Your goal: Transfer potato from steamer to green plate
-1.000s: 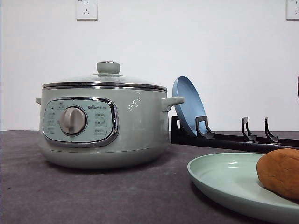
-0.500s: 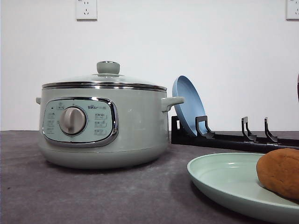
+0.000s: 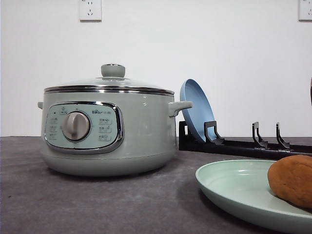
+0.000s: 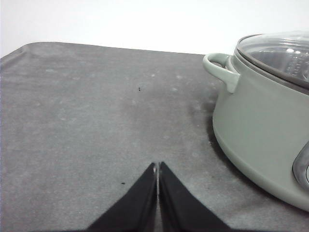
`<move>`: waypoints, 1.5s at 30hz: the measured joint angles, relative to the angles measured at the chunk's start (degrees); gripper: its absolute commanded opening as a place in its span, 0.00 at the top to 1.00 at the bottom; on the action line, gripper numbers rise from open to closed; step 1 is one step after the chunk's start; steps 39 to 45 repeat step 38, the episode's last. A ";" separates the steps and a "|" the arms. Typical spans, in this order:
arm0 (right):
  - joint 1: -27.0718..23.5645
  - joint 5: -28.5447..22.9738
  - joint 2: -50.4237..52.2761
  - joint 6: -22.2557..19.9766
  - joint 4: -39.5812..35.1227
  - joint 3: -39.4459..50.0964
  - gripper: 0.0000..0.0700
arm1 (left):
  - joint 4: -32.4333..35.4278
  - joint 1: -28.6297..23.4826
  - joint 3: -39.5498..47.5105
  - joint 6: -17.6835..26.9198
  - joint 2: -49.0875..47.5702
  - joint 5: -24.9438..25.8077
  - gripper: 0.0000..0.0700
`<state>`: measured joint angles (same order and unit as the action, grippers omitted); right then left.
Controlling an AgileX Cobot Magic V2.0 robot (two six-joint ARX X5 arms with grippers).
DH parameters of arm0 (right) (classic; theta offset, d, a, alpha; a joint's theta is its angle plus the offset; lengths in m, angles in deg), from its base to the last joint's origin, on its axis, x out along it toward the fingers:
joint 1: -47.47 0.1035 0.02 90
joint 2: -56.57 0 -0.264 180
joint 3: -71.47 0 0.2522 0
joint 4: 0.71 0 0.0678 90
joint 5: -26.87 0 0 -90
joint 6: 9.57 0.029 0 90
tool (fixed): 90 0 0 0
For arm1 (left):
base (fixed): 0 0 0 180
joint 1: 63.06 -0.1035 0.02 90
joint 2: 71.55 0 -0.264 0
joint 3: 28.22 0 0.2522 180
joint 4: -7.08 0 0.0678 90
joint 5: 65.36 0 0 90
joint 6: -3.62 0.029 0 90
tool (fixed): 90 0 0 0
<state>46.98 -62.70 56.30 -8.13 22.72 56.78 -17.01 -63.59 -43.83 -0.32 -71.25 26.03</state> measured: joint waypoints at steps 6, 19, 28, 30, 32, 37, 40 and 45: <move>0.00 0.00 0.00 0.00 -0.08 0.00 0.95 | 0.00 0.00 0.00 0.00 0.00 0.00 1.00; 0.00 0.00 0.00 0.00 -0.08 0.00 0.95 | 0.00 0.00 0.00 0.00 0.00 0.00 1.00; 0.00 0.00 0.00 0.00 -0.10 0.00 0.95 | 0.00 0.00 0.00 0.00 0.00 0.00 1.00; 0.00 0.00 0.00 0.00 -0.10 0.00 0.95 | 0.00 0.00 0.00 0.00 0.00 0.00 1.00; 0.00 0.00 0.00 0.00 -0.10 0.00 0.95 | 0.00 0.00 0.00 0.00 0.00 0.00 1.00; 0.00 0.00 0.00 0.00 -0.10 0.00 0.95 | 0.00 0.00 0.00 0.00 0.00 0.00 1.00; 0.00 0.00 0.00 0.00 -0.10 0.00 0.95 | 0.00 0.00 0.00 0.00 0.00 0.00 1.00; 0.00 0.00 0.00 0.00 -0.10 0.00 0.95 | 0.00 0.00 0.00 0.00 0.00 0.00 1.00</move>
